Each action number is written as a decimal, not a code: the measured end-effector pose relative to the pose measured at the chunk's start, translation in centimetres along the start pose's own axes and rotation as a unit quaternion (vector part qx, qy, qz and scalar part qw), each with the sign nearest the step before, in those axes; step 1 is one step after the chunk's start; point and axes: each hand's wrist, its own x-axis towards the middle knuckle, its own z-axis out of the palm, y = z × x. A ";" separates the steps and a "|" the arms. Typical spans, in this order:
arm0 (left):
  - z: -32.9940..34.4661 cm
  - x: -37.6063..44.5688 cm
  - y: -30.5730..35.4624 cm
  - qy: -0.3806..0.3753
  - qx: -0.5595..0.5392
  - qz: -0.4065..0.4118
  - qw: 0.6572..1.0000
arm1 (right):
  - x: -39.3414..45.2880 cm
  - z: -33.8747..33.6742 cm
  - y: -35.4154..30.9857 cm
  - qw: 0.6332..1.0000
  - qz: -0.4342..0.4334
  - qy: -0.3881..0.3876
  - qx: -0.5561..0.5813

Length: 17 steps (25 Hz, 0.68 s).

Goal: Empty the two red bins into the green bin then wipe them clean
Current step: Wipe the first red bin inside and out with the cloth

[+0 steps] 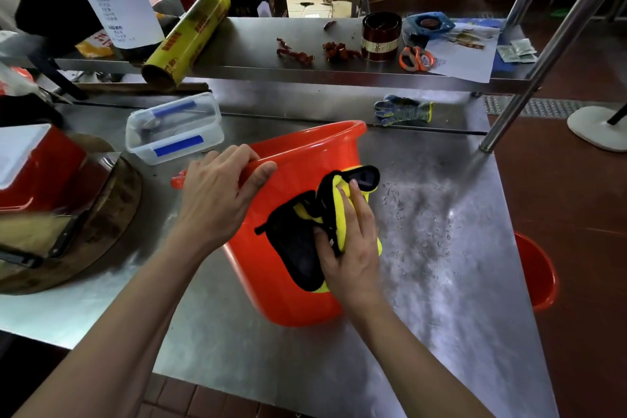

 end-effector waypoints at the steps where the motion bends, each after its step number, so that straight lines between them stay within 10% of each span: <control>1: 0.0 -0.1 0.0 0.000 0.001 0.003 1.000 | -0.9 0.0 0.7 1.000 0.004 -0.001 0.001; 17: -1.7 -0.5 -0.6 -0.044 -0.062 -0.017 0.997 | -7.1 -1.7 2.4 0.989 0.133 -0.068 0.018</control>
